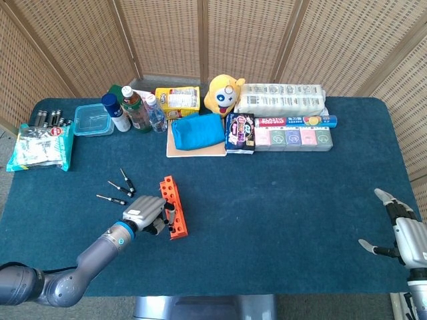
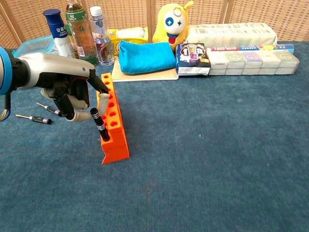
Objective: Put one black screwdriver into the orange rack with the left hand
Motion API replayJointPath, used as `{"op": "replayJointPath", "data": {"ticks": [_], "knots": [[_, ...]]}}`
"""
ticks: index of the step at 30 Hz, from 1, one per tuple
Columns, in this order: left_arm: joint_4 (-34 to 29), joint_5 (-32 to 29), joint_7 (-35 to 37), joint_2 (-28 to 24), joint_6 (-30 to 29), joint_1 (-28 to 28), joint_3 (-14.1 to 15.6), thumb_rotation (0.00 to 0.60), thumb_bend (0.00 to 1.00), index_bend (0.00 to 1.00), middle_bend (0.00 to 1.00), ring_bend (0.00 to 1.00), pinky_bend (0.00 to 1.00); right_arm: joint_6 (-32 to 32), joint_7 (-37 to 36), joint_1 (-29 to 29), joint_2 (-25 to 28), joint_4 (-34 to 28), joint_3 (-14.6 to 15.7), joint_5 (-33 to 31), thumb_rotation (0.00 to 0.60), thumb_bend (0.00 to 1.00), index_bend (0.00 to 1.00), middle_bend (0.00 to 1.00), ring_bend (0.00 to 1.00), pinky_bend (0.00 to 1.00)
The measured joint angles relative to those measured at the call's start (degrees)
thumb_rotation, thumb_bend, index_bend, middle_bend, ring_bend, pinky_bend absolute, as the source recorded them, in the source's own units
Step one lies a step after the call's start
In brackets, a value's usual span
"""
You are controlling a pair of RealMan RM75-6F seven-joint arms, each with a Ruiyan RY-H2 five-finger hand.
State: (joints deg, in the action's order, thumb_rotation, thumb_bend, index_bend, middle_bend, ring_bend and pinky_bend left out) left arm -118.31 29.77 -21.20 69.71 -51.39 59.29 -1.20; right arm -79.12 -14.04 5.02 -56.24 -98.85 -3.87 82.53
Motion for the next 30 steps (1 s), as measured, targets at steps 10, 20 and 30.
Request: {"op": "replayJointPath", "data": {"ticks": [10, 20, 30], "knots": [[0.22, -0.25, 0.44, 0.06, 0.55, 0.13, -0.15, 0.600, 0.39, 0.50, 1.00, 1.00, 1.00, -0.01, -0.03, 0.00, 0.00, 0.01, -0.04, -0.06, 0.600, 0.00, 0.04, 0.10, 0.16, 0.11], [-0.08, 0.69, 1.02, -0.09, 0.36, -0.14, -0.53, 0.600, 0.39, 0.46, 1.00, 1.00, 1.00, -0.01, -0.08, -0.01, 0.09, -0.09, -0.08, -0.17, 0.600, 0.00, 0.04, 0.10, 0.16, 0.11], [-1.20, 3.14, 2.13, -1.12, -0.65, -1.06, -1.33, 0.600, 0.38, 0.42, 1.00, 1.00, 1.00, -0.06, -0.21, -0.06, 0.18, -0.16, -0.11, -0.21, 0.600, 0.00, 0.04, 0.10, 0.16, 0.11]]}}
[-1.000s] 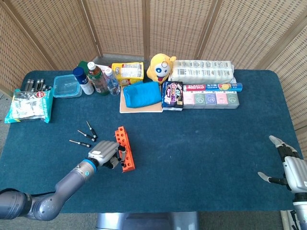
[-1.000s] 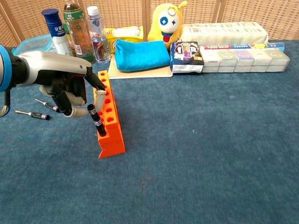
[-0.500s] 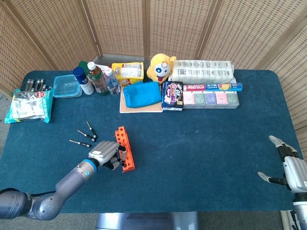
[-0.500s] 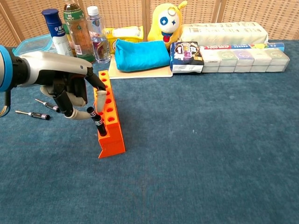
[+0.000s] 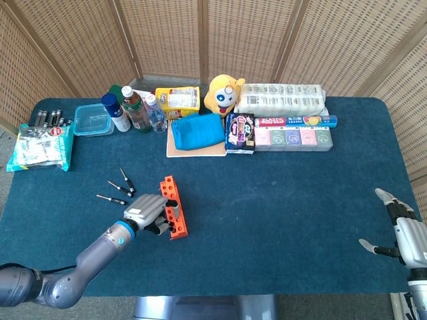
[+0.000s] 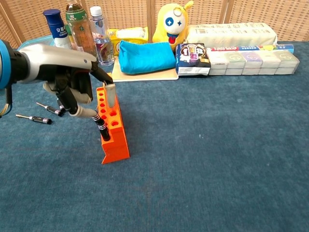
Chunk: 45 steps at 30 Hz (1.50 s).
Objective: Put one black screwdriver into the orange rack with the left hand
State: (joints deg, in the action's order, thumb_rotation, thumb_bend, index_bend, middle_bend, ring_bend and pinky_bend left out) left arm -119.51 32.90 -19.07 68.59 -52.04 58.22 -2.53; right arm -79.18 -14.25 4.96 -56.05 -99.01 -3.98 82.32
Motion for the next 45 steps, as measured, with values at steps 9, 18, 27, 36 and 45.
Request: {"op": "replayJointPath", "data": {"ticks": [9, 18, 27, 36, 45], "knots": [[-1.90, 4.14, 0.92, -2.51, -2.76, -2.27, -0.32, 0.600, 0.39, 0.35, 1.00, 1.00, 1.00, 0.00, 0.30, 0.00, -0.03, -0.21, 0.08, 0.12, 0.600, 0.00, 0.04, 0.10, 0.16, 0.11], [-1.69, 7.83, -3.66, -3.52, -3.69, -3.44, 3.04, 0.600, 0.32, 0.13, 1.00, 1.00, 1.00, 0.25, 0.20, 0.05, -0.02, -0.27, -0.03, -0.33, 0.600, 0.00, 0.04, 0.10, 0.16, 0.11], [-1.75, 13.99, -8.50, -1.50, -8.42, -6.09, 6.03, 0.600, 0.32, 0.12, 1.00, 1.00, 1.00, 0.41, 0.49, 0.08, -0.05, -0.43, 0.01, -0.41, 0.600, 0.00, 0.04, 0.10, 0.17, 0.11], [1.17, 17.29, -15.05, 4.52, -15.04, -8.20, 6.28, 0.600, 0.32, 0.11, 1.00, 1.00, 1.00, 0.48, 0.43, 0.09, -0.02, -0.44, -0.04, -0.58, 0.600, 0.00, 0.04, 0.10, 0.17, 0.11], [2.39, 18.89, -17.66, 7.55, -16.38, -9.37, 5.62, 0.600, 0.32, 0.10, 1.00, 1.00, 1.00, 0.46, 0.09, 0.08, 0.14, -0.44, -0.05, -0.45, 0.600, 0.00, 0.04, 0.10, 0.17, 0.11]]}}
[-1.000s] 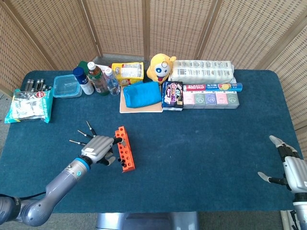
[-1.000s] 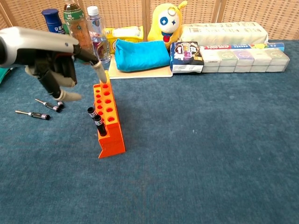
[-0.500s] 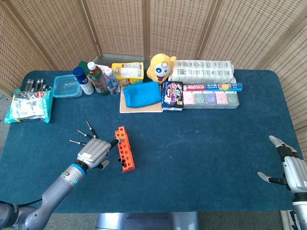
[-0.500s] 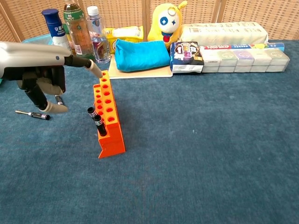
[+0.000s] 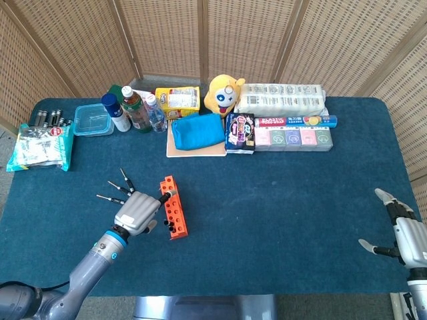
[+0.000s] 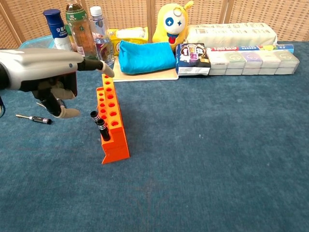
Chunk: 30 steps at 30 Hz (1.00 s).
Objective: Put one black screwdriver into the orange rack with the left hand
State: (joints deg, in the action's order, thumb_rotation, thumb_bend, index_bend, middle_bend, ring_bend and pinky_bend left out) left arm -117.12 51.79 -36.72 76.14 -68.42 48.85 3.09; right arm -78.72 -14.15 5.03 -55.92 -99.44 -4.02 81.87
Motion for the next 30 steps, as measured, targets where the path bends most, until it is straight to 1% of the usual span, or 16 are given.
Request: {"op": "replayJointPath", "data": {"ticks": [5, 30], "knots": [[-0.07, 0.08, -0.86, 1.04, 0.16, -0.22, -0.64, 0.600, 0.32, 0.10, 1.00, 1.00, 1.00, -0.05, -0.10, -0.03, 0.07, 0.01, -0.01, 0.00, 0.600, 0.00, 0.04, 0.10, 0.17, 0.11], [0.37, -3.62, -4.74, 3.75, 0.76, 0.67, -4.31, 0.600, 0.32, 0.10, 1.00, 1.00, 1.00, -0.09, -0.84, -0.10, 0.35, 0.09, -0.12, -0.06, 0.600, 0.00, 0.04, 0.10, 0.17, 0.11]]}}
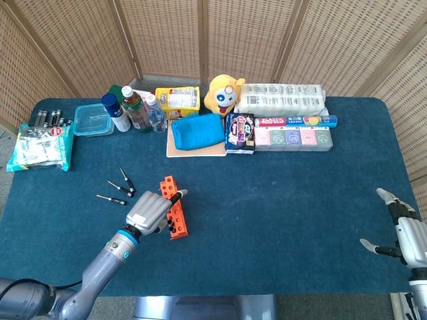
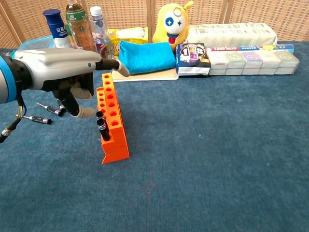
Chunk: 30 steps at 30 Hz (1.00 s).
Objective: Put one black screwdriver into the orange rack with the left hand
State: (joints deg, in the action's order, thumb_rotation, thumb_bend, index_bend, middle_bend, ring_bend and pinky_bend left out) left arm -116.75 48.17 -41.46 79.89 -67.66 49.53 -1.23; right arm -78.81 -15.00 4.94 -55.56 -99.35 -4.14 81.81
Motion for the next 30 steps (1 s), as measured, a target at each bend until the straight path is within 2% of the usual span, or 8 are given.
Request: {"op": "replayJointPath", "data": {"ticks": [10, 12, 13, 14, 18, 20, 25, 30], "knots": [[-3.79, 2.46, 1.04, -2.96, -1.33, -0.89, -0.90, 0.600, 0.30, 0.09, 1.00, 1.00, 1.00, 0.10, -0.23, 0.03, 0.09, 0.11, 0.03, 0.09, 0.600, 0.00, 0.04, 0.10, 0.17, 0.11], [-5.00, 3.47, 1.54, -4.29, -1.89, -1.30, -1.10, 0.600, 0.27, 0.08, 0.96, 0.97, 0.97, 0.12, -0.21, 0.03, 0.09, 0.14, 0.05, 0.13, 0.600, 0.00, 0.04, 0.10, 0.17, 0.11], [-5.80, 4.35, 1.91, -5.32, -2.34, -1.66, -1.18, 0.600, 0.26, 0.06, 0.91, 0.93, 0.95, 0.12, -0.18, 0.04, 0.09, 0.16, 0.06, 0.14, 0.600, 0.00, 0.04, 0.10, 0.17, 0.11], [-6.38, 5.09, 2.21, -6.15, -2.67, -1.97, -1.19, 0.600, 0.25, 0.03, 0.80, 0.84, 0.90, 0.13, -0.13, 0.04, 0.08, 0.17, 0.07, 0.16, 0.600, 0.00, 0.04, 0.10, 0.17, 0.11], [-8.74, 8.21, 3.33, -10.43, -4.25, -3.73, -0.71, 0.600, 0.17, 0.00, 0.21, 0.30, 0.57, 0.16, 0.18, 0.10, -0.01, 0.22, 0.14, 0.37, 0.600, 0.00, 0.04, 0.10, 0.16, 0.11], [-9.79, 9.67, 3.82, -13.24, -4.92, -4.93, 0.10, 0.600, 0.13, 0.00, 0.06, 0.16, 0.46, 0.11, 0.45, 0.11, -0.08, 0.24, 0.21, 0.56, 0.600, 0.00, 0.04, 0.10, 0.16, 0.11], [-10.96, 14.23, 6.36, -20.19, -6.75, -8.96, 2.97, 0.600, 0.09, 0.00, 0.00, 0.03, 0.31, -0.02, 1.48, 0.14, -0.42, 0.31, 0.38, 0.95, 0.600, 0.00, 0.04, 0.09, 0.15, 0.11], [-8.85, 21.61, 12.29, -23.47, -9.64, -13.69, 5.53, 0.600, 0.10, 0.00, 0.00, 0.00, 0.21, -0.45, 3.36, 0.18, -1.03, 0.58, 0.44, 1.33, 0.600, 0.00, 0.03, 0.08, 0.13, 0.11]]}}
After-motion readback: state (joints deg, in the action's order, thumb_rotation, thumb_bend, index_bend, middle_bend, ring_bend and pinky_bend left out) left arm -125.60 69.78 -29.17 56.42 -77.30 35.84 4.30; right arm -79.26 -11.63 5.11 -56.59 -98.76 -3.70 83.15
